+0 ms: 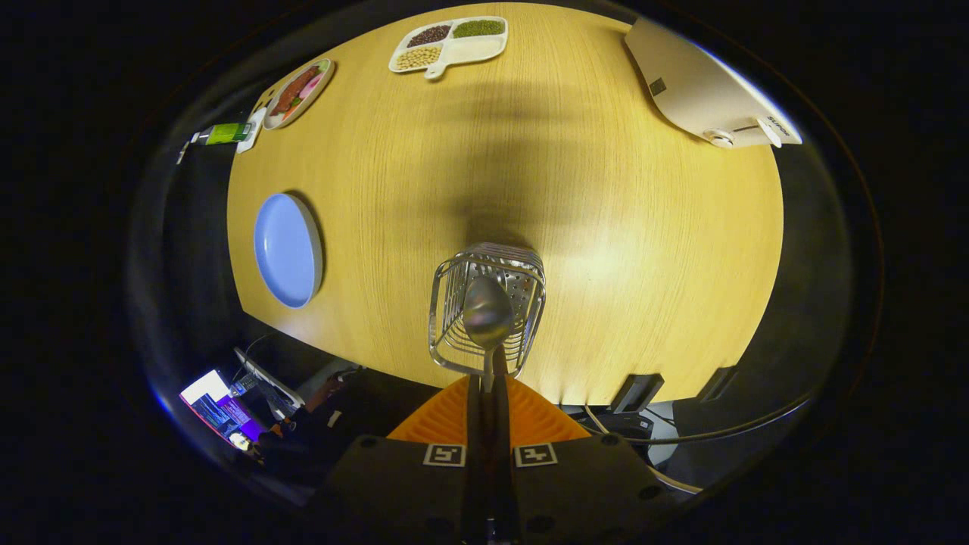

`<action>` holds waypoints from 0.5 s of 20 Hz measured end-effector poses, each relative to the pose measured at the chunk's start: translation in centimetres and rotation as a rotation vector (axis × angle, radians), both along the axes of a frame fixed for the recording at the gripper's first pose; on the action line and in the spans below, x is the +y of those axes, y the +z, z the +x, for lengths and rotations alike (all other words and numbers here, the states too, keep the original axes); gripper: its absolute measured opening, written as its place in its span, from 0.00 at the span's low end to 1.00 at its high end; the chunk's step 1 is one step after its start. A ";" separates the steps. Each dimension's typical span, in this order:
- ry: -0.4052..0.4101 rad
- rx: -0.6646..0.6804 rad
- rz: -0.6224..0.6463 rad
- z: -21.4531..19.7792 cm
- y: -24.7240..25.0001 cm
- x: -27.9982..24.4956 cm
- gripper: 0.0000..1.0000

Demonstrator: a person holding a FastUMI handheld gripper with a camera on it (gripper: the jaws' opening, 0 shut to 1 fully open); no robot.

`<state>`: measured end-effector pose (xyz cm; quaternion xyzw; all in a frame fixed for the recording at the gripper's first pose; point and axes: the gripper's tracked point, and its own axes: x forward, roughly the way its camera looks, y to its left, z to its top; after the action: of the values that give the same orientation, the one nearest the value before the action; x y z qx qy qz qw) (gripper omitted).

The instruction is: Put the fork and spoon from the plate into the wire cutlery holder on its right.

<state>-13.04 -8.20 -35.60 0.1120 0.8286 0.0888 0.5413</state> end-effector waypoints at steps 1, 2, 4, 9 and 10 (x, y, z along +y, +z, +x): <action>0.011 0.023 -0.008 0.1 -0.4 0.2 0.09; 0.018 0.040 -0.017 0.1 -1.0 0.3 0.09; 0.023 0.067 -0.038 0.5 -2.1 0.7 0.09; 0.014 0.082 -0.053 1.1 -3.4 1.4 0.09; 0.004 0.069 -0.048 1.3 -3.5 1.6 0.10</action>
<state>-11.71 -6.65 -39.15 0.1004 0.8490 0.0662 0.5145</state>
